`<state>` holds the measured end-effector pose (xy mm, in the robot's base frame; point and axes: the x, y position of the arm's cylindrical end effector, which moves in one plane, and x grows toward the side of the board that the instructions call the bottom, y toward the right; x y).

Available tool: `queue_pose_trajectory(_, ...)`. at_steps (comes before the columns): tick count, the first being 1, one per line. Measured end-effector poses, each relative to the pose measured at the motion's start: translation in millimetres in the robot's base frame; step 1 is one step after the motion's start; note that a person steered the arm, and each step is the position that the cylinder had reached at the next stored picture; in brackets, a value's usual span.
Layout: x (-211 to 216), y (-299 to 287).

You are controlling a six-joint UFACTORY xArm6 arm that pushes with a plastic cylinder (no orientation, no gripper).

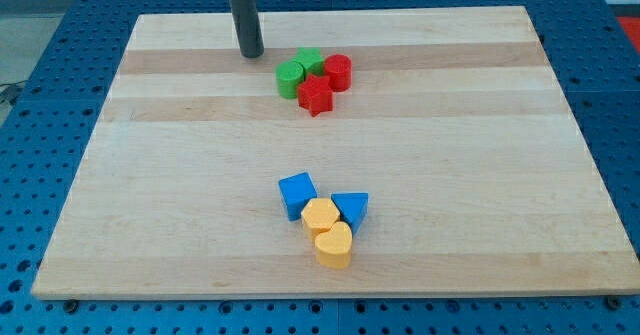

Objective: Separate the green circle red star from the green star red circle

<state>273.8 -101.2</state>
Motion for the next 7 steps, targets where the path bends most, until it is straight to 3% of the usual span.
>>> queue_pose_trajectory(1,-18,35)
queue_pose_trajectory(3,-15,35)
queue_pose_trajectory(4,38,35)
queue_pose_trajectory(5,41,35)
queue_pose_trajectory(7,98,43)
